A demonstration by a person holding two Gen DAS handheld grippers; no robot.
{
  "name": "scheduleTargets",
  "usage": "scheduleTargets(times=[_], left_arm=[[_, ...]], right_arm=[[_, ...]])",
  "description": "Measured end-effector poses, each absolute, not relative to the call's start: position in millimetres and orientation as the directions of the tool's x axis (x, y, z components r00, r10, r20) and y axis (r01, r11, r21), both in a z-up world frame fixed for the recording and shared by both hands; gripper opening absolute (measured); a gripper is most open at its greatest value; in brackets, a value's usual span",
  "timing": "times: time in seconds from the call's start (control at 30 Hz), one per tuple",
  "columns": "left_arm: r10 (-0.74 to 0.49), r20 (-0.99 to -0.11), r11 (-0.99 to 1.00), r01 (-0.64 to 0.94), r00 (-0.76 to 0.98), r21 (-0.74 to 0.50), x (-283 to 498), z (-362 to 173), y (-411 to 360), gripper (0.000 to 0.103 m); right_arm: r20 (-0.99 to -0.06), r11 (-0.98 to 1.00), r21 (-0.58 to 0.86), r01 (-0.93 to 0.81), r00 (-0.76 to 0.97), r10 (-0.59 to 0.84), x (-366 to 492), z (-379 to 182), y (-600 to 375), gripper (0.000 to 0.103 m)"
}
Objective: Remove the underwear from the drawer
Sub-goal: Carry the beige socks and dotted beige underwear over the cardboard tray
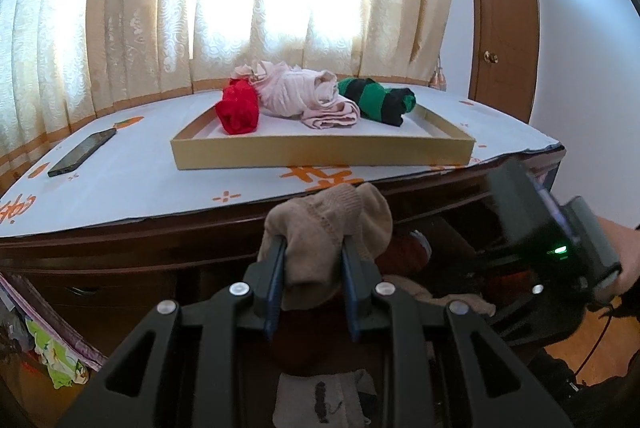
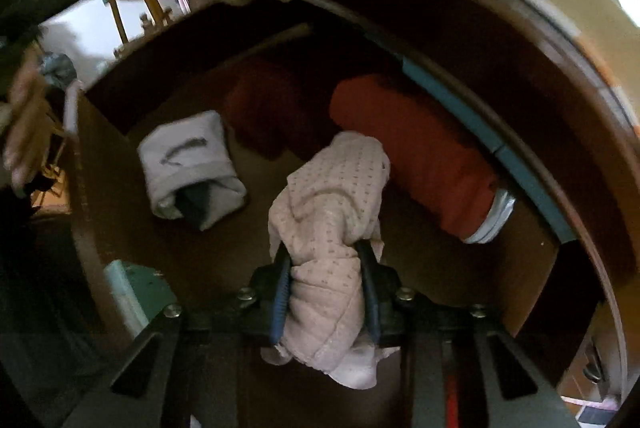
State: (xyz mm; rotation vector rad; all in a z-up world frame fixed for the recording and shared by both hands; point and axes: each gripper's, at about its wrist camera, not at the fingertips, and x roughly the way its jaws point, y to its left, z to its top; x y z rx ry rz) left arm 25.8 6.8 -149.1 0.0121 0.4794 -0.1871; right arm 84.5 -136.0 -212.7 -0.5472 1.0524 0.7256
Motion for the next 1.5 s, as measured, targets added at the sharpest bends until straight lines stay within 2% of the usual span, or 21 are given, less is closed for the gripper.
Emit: scheduleTargets(times=[0.43, 0.67, 1.5], left_arm=[[-0.162, -0.391, 0.987, 0.157, 0.906, -0.044, 12.9, -123.4, 13.5, 0.024], [-0.158, -0.372, 0.987, 0.150, 0.915, -0.052, 9.5, -118.7, 15.6, 0.024], [-0.152, -0.340, 0.986, 0.164, 0.928, 0.008, 33.5, -86.1, 8.0, 0.024]], right_arm=[[-0.706, 0.637, -0.144, -0.758, 0.529, 0.470, 30.5, -131.9, -160.1, 0.033], [-0.610, 0.636, -0.176, -0.752, 0.590, 0.529, 16.2, -120.5, -155.4, 0.033], [-0.474, 0.702, -0.173, -0.691, 0.683, 0.556, 25.4, -66.2, -185.0, 0.033]])
